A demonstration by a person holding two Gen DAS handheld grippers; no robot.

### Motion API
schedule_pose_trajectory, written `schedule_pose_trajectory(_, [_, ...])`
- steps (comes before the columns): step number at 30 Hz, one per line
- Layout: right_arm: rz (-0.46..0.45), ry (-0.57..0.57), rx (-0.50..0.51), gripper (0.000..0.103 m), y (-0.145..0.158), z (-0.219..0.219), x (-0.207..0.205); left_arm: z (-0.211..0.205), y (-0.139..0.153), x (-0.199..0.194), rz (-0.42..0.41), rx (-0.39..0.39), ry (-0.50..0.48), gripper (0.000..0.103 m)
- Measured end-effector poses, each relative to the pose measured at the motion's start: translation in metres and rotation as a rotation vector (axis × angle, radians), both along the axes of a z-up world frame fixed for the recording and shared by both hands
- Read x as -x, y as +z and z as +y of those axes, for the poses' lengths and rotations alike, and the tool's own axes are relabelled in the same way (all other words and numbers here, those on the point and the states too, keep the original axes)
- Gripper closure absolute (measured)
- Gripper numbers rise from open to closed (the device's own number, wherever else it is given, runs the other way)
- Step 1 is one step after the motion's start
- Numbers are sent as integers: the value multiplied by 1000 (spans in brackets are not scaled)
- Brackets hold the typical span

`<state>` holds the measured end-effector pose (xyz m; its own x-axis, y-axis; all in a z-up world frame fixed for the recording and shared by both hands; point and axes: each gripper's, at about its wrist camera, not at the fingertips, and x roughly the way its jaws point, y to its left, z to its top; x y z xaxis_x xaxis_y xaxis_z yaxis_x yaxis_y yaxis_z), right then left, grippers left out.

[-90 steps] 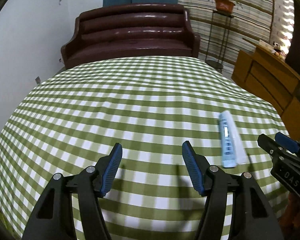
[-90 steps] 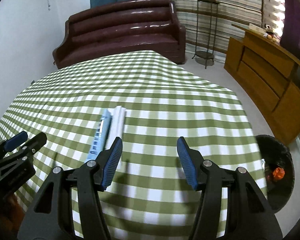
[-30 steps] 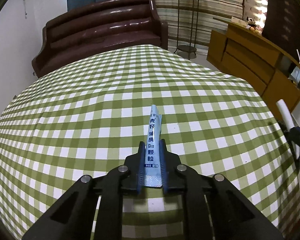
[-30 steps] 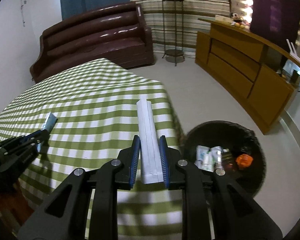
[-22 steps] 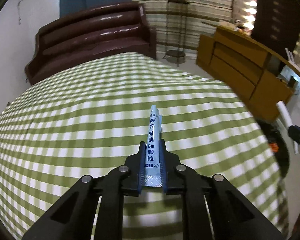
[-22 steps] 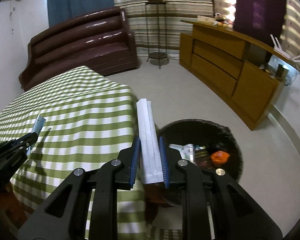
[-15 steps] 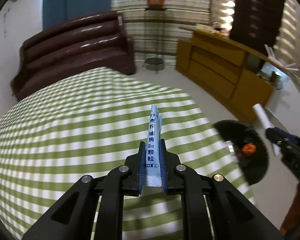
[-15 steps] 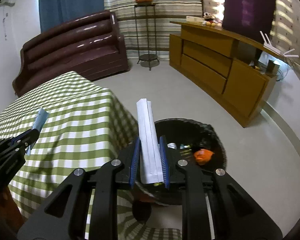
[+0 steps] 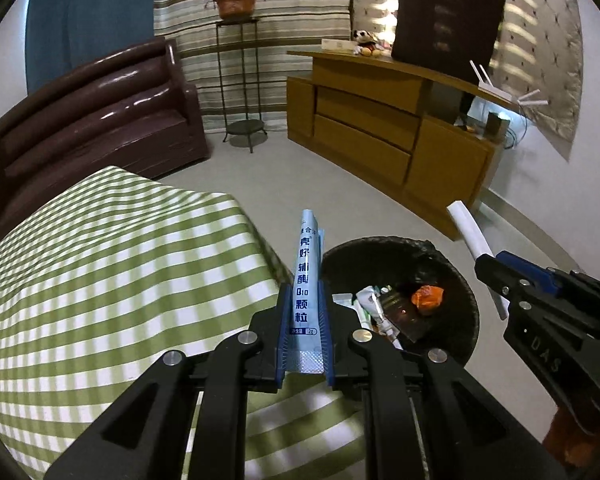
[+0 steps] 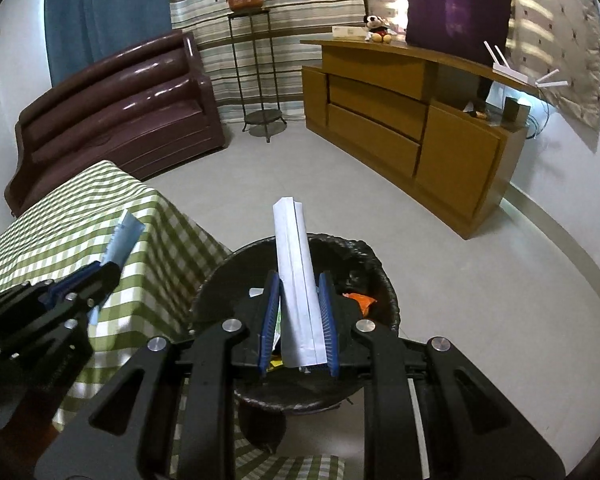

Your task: Collect trash

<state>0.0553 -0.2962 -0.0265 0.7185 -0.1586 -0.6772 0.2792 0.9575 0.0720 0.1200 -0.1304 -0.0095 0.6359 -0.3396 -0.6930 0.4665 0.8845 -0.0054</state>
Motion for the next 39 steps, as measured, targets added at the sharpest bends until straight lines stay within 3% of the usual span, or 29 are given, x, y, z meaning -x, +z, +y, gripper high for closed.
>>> schedule_pose_trajectory(11, [8,-28,-18,82,-12,-18,-11,-24,-12,-11,11,-28,-8,85])
schedule_pose_trajectory(13, [6,-33,-26,81,-14,-20,-12,-27,-13,-12,12,-31,-5,81])
schedule_pose_trajectory(17, [14,-39,-32,73,-18,-23,-14,-29,-15,-12,18,-38,4,60])
schedule_pose_trajectory(22, [13,-48,-29,66,-19,-26,-12,-28,-16,-13,20,-40,8,51])
schedule_pose_trajectory(31, [-17,-76,-2,48,-5,-24,0,-21,-9,-6,1,-30,24,38])
schedule_pose_trajectory(39, [-37,-76,25,47,8,-18,19,6,1,12,-24,-24,66,33])
